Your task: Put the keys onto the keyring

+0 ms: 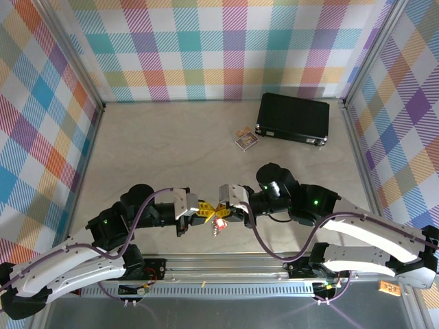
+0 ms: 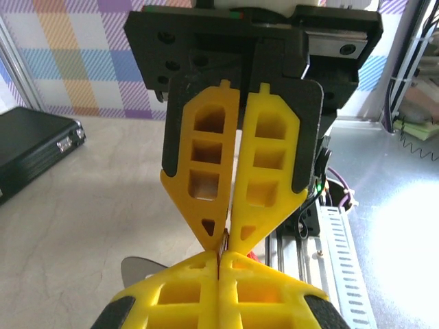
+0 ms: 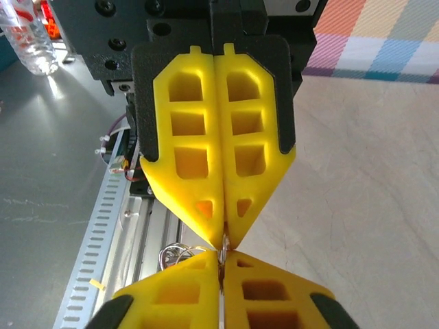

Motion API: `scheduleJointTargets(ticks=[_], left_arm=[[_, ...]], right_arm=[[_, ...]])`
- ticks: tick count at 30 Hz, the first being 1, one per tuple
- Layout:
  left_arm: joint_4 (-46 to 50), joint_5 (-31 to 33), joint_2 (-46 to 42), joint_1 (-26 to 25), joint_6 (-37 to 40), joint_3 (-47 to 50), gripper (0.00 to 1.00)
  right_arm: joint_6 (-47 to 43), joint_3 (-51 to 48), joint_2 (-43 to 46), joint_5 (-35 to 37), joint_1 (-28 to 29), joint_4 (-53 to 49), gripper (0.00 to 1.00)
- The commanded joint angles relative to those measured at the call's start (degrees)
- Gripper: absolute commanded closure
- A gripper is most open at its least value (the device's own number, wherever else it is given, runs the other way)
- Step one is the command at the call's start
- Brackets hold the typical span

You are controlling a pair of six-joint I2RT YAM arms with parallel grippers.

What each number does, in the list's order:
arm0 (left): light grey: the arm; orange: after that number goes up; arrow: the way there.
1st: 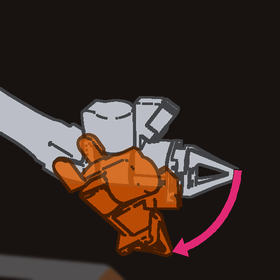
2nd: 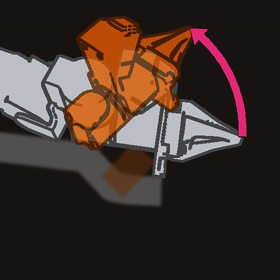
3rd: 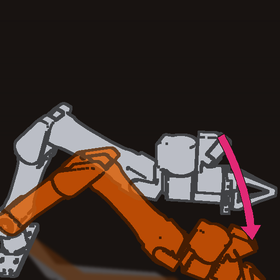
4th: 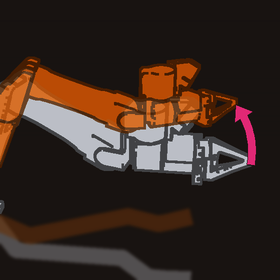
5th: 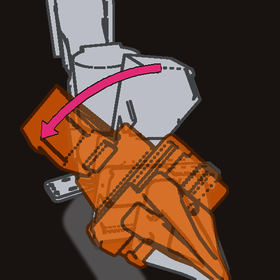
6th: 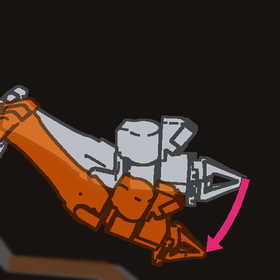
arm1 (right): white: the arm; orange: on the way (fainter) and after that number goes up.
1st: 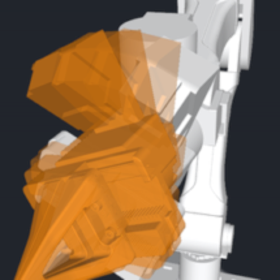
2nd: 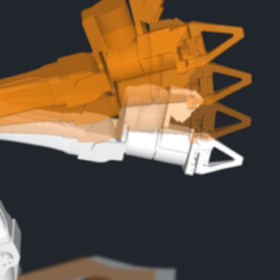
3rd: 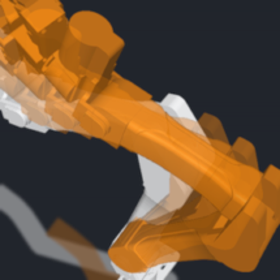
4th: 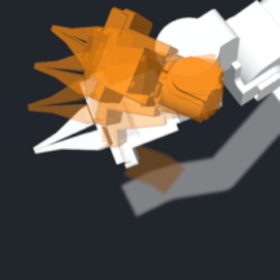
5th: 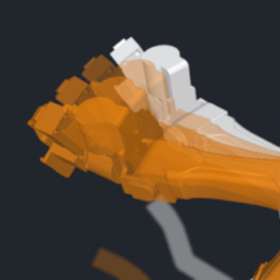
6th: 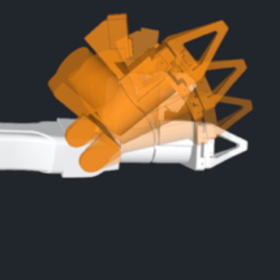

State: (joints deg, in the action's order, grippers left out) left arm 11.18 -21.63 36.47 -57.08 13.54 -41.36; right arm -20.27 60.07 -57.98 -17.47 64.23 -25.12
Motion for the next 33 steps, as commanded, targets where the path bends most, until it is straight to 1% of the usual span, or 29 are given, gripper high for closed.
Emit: scheduleJointTargets(ticks=[1,6,11,13,16,19,20,23,27,30,33], left_arm=[[-11.0,-0.8,-1.8,0.4,-3.6,0.9,1.00],[-18.5,-3.6,-2.7,0.4,-7.7,3.9,1.00],[-22.5,-4.9,-2.6,0.4,-9.3,5.6,1.00],[-24.1,-5.3,-2.6,0.4,-9.8,6.3,1.00],[-26.0,-5.8,-2.7,0.4,-10.5,7.1,1.00],[-26.8,-5.9,-2.8,0.4,-11.0,7.5,1.00],[-26.4,-5.8,-2.9,0.4,-10.9,7.3,1.00],[-22.3,-5.0,-3.0,0.4,-9.5,5.9,1.00],[-12.9,-1.3,-3.3,0.4,-5.0,3.7,1.00],[-5.8,0.5,-2.2,0.4,-1.9,1.1,0.92],[-2.7,1.3,-1.2,0.4,-0.2,-0.5,0.89]], right_arm=[[1.4,-1.4,2.7,-3.2,0.8,3.3,0.82],[2.9,-3.3,4.8,-4.1,0.8,6.3,0.80],[3.7,-3.8,5.7,-4.6,0.8,8.2,0.81],[3.8,-3.7,5.7,-4.2,0.8,8.4,0.84],[3.9,-3.7,5.8,-3.6,0.8,8.4,0.93],[3.8,-3.7,5.9,-2.9,0.8,8.1,0.99],[3.6,-3.6,5.9,-2.6,0.9,7.8,1.00],[2.7,-3.0,5.9,-1.4,0.8,6.6,1.00],[0.3,-1.1,4.6,0.5,0.8,2.7,1.00],[-1.9,1.9,2.6,0.3,0.9,-1.6,1.00],[-3.7,4.6,0.4,-0.4,0.9,-5.6,1.00]])
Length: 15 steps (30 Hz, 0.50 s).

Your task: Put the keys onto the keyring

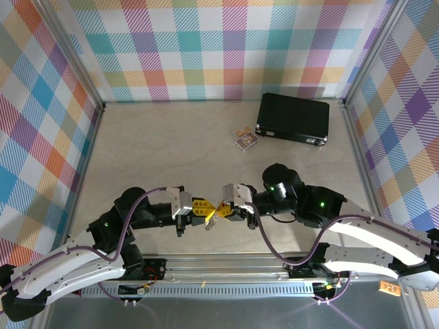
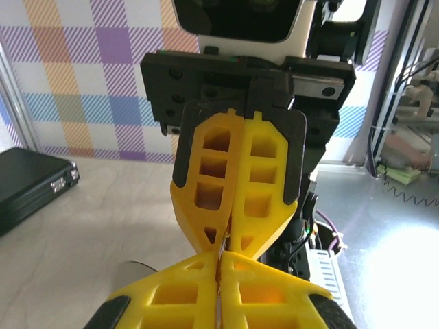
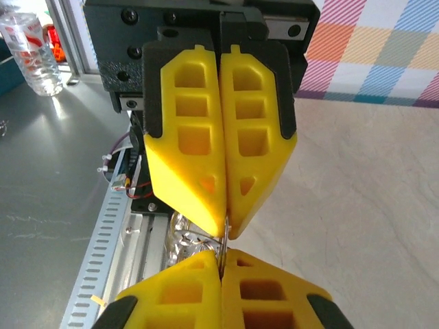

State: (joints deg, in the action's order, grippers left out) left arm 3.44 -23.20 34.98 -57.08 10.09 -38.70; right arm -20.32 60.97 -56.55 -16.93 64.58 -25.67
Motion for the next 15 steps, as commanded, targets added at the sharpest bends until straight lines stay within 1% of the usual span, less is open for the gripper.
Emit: scheduleJointTargets(ticks=[1,6,12,13,15], left_arm=[[5.9,2.9,0.7,0.4,3.7,-3.8,0.88],[9.4,3.0,2.9,0.4,5.8,-6.2,0.85],[10.0,2.7,4.0,0.2,6.2,-6.7,0.85],[10.1,2.7,4.1,0.2,6.3,-6.7,0.88],[10.4,2.6,4.2,0.1,6.4,-6.9,0.99]], right_arm=[[-4.0,4.3,-1.6,-1.2,0.5,-5.9,1.00],[-5.6,7.1,-4.4,-2.8,0.5,-9.0,1.00],[-6.2,8.7,-6.1,-3.3,0.5,-11.4,1.00],[-6.1,8.6,-5.9,-3.4,0.5,-11.3,1.00],[-5.8,8.3,-5.5,-3.4,0.5,-11.2,1.00]])
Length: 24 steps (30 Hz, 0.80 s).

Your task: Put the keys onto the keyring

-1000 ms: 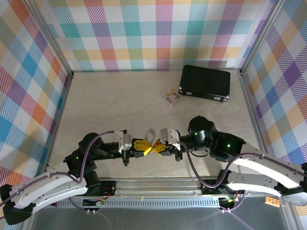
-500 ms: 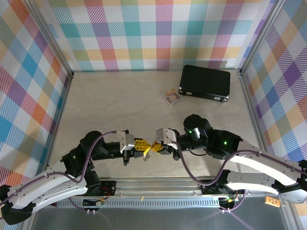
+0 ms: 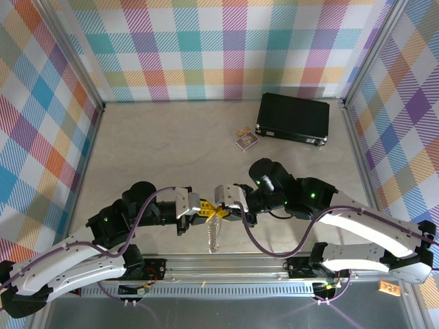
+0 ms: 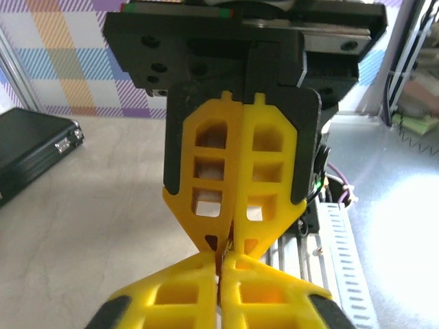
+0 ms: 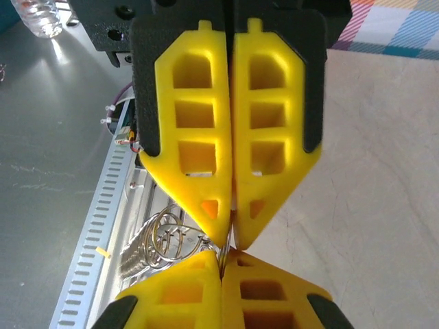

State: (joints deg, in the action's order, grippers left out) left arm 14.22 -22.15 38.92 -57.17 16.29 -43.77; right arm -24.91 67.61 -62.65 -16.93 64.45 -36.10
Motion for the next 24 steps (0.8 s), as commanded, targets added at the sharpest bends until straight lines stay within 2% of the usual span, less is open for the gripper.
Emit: scheduleJointTargets(ticks=[1,6,9,16,24], left_arm=[[-0.8,1.5,0.0,0.2,0.0,-1.7,1.00],[-6.6,1.6,-2.7,0.2,-2.6,0.9,1.00],[-11.9,-0.1,-3.6,0.2,-5.2,2.8,1.00],[-20.6,-3.6,-2.3,0.2,-7.9,4.4,1.00],[-24.9,-5.8,-2.9,0.2,-10.1,5.4,1.00]], right_arm=[[-1.0,1.6,0.8,-3.4,0.6,-0.7,1.00],[0.6,0.0,2.0,-2.6,0.6,1.6,1.00],[2.6,-2.4,3.4,-3.6,0.6,5.6,0.90],[6.1,-6.8,5.8,-3.3,0.6,13.7,0.77],[6.9,-8.1,8.4,-1.2,0.6,16.4,0.81]])
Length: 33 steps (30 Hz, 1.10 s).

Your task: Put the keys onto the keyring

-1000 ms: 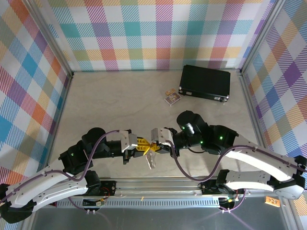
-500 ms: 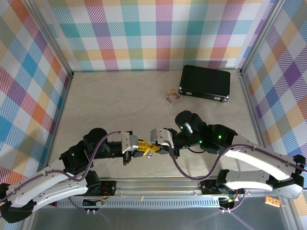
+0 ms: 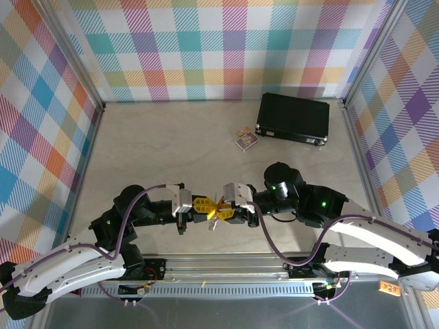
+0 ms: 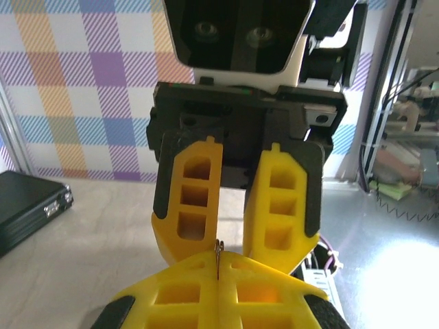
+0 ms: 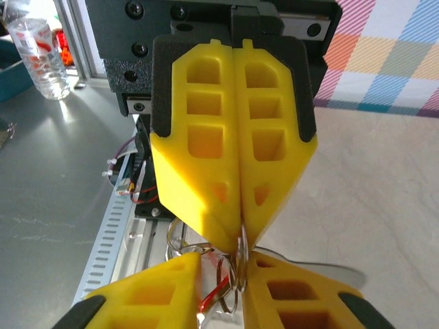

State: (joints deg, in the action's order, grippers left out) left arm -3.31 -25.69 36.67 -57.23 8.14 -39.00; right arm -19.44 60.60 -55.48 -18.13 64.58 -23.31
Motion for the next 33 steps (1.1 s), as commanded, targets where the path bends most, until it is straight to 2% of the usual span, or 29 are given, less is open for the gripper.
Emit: scheduleJointTargets(ticks=[1,6,10,14,22,24,33], left_arm=[[-8.4,-2.3,-0.8,0.3,-2.5,1.1,1.00],[-9.1,-2.3,-1.9,0.2,-3.3,2.1,1.00],[-7.0,-1.5,-2.2,0.3,-2.6,1.8,1.00],[-2.8,-0.4,-2.2,0.2,-0.4,0.4,1.00],[17.0,2.0,0.8,0.2,8.3,-7.8,0.98],[18.7,2.4,1.2,0.3,9.3,-8.9,0.93],[25.0,0.3,3.5,0.2,11.3,-11.5,0.94]], right_arm=[[1.7,-1.6,1.7,0.1,0.4,4.3,0.82],[2.5,-3.1,3.5,1.8,0.4,4.8,0.95],[2.2,-3.8,4.6,3.2,0.5,5.3,1.00],[1.0,-3.3,4.0,3.1,0.5,4.7,1.00],[-3.1,5.8,-2.3,6.7,0.5,-8.9,1.00],[-4.0,7.2,-3.7,6.8,0.5,-10.9,1.00],[-5.0,9.5,-4.8,5.3,0.5,-13.7,1.00]])
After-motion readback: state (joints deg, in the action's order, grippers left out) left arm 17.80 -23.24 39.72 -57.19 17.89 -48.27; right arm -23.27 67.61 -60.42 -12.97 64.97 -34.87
